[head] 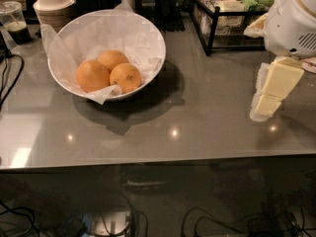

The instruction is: Pick orange from white bowl

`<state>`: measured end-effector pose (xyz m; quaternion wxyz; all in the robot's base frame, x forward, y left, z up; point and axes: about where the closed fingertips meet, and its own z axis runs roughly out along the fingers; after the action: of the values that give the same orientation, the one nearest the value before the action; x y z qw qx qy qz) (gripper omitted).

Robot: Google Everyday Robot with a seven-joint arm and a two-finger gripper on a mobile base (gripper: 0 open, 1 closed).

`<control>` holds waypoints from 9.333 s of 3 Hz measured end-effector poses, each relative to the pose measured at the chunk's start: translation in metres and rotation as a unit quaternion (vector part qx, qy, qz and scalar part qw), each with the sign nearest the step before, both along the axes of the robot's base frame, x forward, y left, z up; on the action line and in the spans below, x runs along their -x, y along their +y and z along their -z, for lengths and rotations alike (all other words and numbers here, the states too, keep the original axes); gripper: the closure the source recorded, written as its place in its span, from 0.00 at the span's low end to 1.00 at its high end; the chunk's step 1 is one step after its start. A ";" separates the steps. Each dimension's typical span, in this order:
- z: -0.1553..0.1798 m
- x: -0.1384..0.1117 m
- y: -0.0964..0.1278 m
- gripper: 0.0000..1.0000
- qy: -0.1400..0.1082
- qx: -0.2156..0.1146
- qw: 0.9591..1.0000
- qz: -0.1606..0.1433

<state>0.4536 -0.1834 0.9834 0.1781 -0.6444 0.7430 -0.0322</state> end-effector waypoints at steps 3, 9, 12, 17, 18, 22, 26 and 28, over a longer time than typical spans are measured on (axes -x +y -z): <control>0.000 -0.043 0.085 0.00 -0.004 -0.028 0.993 -0.119; -0.027 -0.098 0.223 0.00 -0.021 -0.055 0.972 -0.229; -0.012 -0.127 0.275 0.00 -0.028 -0.084 0.951 -0.297; 0.051 -0.162 0.276 0.00 -0.009 -0.127 0.966 -0.226; 0.051 -0.163 0.277 0.00 -0.010 -0.127 0.966 -0.226; 0.044 -0.149 0.275 0.25 0.009 -0.115 0.967 -0.228; 0.043 -0.143 0.257 0.19 0.024 -0.093 0.974 -0.205; 0.076 -0.153 0.263 0.19 0.033 -0.118 0.973 -0.194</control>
Offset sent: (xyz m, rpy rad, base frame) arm 0.0483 0.0911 -0.0050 0.0800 0.0042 0.2745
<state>0.6063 0.0798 0.9075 0.2312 -0.7515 0.6076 0.1120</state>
